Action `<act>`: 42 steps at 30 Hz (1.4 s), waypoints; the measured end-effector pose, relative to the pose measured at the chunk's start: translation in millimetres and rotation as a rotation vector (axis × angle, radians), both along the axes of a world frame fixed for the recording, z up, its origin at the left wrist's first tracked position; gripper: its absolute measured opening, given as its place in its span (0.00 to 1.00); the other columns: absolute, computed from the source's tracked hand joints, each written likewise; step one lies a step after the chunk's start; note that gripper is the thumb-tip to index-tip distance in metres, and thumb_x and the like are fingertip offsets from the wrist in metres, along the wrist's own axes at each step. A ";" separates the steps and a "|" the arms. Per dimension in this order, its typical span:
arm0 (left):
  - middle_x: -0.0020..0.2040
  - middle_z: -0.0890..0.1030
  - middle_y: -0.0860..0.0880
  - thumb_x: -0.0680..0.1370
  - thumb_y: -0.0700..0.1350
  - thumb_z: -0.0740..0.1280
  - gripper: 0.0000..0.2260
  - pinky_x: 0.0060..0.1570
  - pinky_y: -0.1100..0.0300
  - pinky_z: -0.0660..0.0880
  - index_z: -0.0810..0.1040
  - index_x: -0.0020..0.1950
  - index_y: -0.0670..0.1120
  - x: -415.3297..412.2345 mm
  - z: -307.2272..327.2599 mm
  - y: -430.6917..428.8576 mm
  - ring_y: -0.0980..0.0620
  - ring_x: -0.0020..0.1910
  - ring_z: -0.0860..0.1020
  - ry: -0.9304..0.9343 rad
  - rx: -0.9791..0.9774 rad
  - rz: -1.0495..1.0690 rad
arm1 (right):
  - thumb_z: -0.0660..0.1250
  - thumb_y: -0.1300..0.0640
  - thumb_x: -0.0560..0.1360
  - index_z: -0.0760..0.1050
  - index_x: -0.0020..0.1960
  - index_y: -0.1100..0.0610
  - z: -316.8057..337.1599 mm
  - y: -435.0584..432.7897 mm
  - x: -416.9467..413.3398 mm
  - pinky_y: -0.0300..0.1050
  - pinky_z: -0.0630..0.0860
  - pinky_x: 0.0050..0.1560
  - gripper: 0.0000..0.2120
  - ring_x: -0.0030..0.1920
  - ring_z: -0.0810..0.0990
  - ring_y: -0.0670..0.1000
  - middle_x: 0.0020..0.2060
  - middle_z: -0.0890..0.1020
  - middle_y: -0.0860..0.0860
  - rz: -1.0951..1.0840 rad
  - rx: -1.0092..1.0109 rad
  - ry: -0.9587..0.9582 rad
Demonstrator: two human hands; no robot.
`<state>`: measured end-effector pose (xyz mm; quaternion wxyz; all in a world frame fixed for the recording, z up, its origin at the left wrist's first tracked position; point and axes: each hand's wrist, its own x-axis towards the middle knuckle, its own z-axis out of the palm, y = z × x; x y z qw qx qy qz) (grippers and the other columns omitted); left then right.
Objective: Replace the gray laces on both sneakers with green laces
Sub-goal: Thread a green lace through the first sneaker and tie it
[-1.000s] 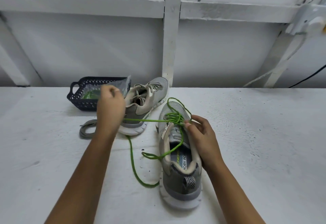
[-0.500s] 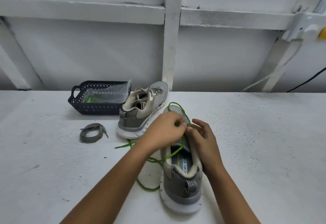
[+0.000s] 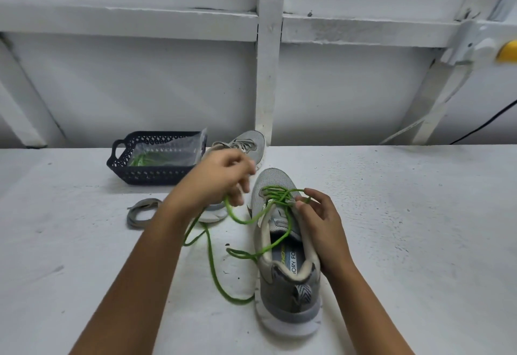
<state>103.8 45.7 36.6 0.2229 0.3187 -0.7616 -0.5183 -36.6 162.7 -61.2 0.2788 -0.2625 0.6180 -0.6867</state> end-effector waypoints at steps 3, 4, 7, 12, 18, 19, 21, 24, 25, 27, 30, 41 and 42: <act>0.44 0.78 0.50 0.78 0.48 0.63 0.08 0.45 0.59 0.73 0.81 0.48 0.47 -28.7 -11.6 13.8 0.54 0.43 0.77 -0.310 -0.429 -0.059 | 0.65 0.64 0.76 0.72 0.58 0.53 0.1 0.2 -0.4 0.31 0.77 0.46 0.12 0.51 0.80 0.47 0.52 0.81 0.52 0.003 -0.011 -0.010; 0.51 0.77 0.48 0.78 0.51 0.62 0.11 0.52 0.58 0.72 0.81 0.51 0.47 -38.7 -18.5 16.8 0.50 0.51 0.76 -0.432 -0.557 -0.091 | 0.65 0.64 0.76 0.72 0.58 0.54 0.8 0.7 -0.6 0.31 0.77 0.45 0.12 0.51 0.80 0.46 0.52 0.81 0.52 0.008 -0.012 -0.013; 0.60 0.71 0.41 0.78 0.53 0.60 0.15 0.61 0.52 0.68 0.79 0.54 0.43 -59.0 -37.2 23.5 0.41 0.62 0.67 -0.673 -0.723 -0.142 | 0.64 0.64 0.76 0.72 0.60 0.55 1.6 2.3 -1.0 0.30 0.76 0.43 0.13 0.50 0.81 0.46 0.52 0.81 0.52 0.019 -0.018 -0.024; 0.59 0.71 0.43 0.80 0.50 0.59 0.13 0.62 0.49 0.66 0.80 0.53 0.45 -63.2 -49.2 24.7 0.42 0.62 0.65 -0.578 -0.665 -0.161 | 0.64 0.64 0.76 0.72 0.60 0.55 2.5 2.7 -1.2 0.30 0.76 0.42 0.13 0.50 0.80 0.47 0.52 0.81 0.53 0.008 -0.019 -0.026; 0.48 0.74 0.52 0.76 0.48 0.68 0.06 0.53 0.64 0.66 0.84 0.43 0.49 -34.3 -32.5 21.2 0.55 0.54 0.73 -0.252 -0.343 -0.244 | 0.64 0.62 0.77 0.71 0.62 0.55 2.3 3.8 -1.7 0.29 0.76 0.41 0.14 0.49 0.80 0.47 0.53 0.80 0.53 0.001 0.000 -0.020; 0.47 0.74 0.53 0.76 0.47 0.69 0.05 0.51 0.65 0.66 0.84 0.42 0.50 -28.7 -27.5 21.4 0.59 0.50 0.74 -0.195 -0.264 -0.274 | 0.65 0.61 0.77 0.71 0.62 0.54 2.5 3.7 -1.6 0.28 0.75 0.41 0.14 0.50 0.80 0.47 0.53 0.79 0.53 -0.001 0.006 -0.011; 0.43 0.74 0.54 0.75 0.44 0.70 0.05 0.48 0.71 0.67 0.84 0.41 0.48 -18.9 -18.5 22.4 0.64 0.44 0.75 -0.093 -0.119 -0.355 | 0.65 0.61 0.76 0.71 0.61 0.53 2.3 3.4 -1.4 0.27 0.74 0.40 0.14 0.51 0.80 0.47 0.54 0.79 0.53 -0.003 0.021 0.010; 0.39 0.74 0.58 0.72 0.46 0.71 0.06 0.47 0.70 0.68 0.85 0.41 0.46 -10.4 -12.9 22.6 0.62 0.42 0.74 -0.025 -0.054 -0.453 | 0.65 0.61 0.77 0.71 0.61 0.53 2.9 3.5 -1.1 0.26 0.73 0.38 0.14 0.50 0.79 0.45 0.54 0.79 0.53 -0.007 0.027 0.020; 0.38 0.73 0.60 0.71 0.48 0.70 0.06 0.46 0.70 0.68 0.85 0.41 0.47 -8.7 -13.1 22.7 0.62 0.41 0.73 -0.025 -0.047 -0.473 | 0.65 0.60 0.77 0.71 0.61 0.53 2.9 3.8 -1.2 0.26 0.74 0.39 0.14 0.50 0.79 0.46 0.54 0.79 0.52 -0.008 0.025 0.020; 0.38 0.72 0.59 0.71 0.48 0.70 0.06 0.45 0.71 0.67 0.85 0.42 0.48 -5.6 -14.1 23.3 0.61 0.41 0.72 -0.035 -0.009 -0.509 | 0.65 0.60 0.76 0.72 0.61 0.53 2.5 4.2 -1.1 0.30 0.75 0.42 0.14 0.52 0.80 0.48 0.55 0.79 0.53 -0.010 0.025 0.019; 0.39 0.70 0.56 0.76 0.46 0.69 0.06 0.43 0.73 0.65 0.85 0.47 0.47 -3.1 -15.3 26.8 0.64 0.39 0.70 -0.186 -0.085 -0.574 | 0.65 0.60 0.76 0.72 0.60 0.52 1.5 3.4 -0.8 0.35 0.75 0.46 0.13 0.54 0.79 0.49 0.56 0.79 0.54 -0.012 0.030 0.014; 0.47 0.79 0.44 0.78 0.52 0.59 0.17 0.37 0.57 0.69 0.76 0.35 0.44 -6.0 -7.6 56.6 0.46 0.42 0.75 -0.804 -0.798 -0.452 | 0.65 0.59 0.76 0.72 0.60 0.53 1.9 4.0 -0.5 0.27 0.74 0.40 0.12 0.50 0.79 0.45 0.52 0.79 0.52 -0.019 0.040 0.024; 0.43 0.79 0.44 0.77 0.51 0.60 0.16 0.35 0.57 0.68 0.74 0.33 0.44 -6.5 -8.6 56.1 0.45 0.39 0.75 -0.794 -0.809 -0.439 | 0.65 0.59 0.76 0.72 0.60 0.53 2.1 3.7 0.0 0.27 0.74 0.40 0.12 0.50 0.79 0.45 0.52 0.79 0.51 -0.019 0.044 0.024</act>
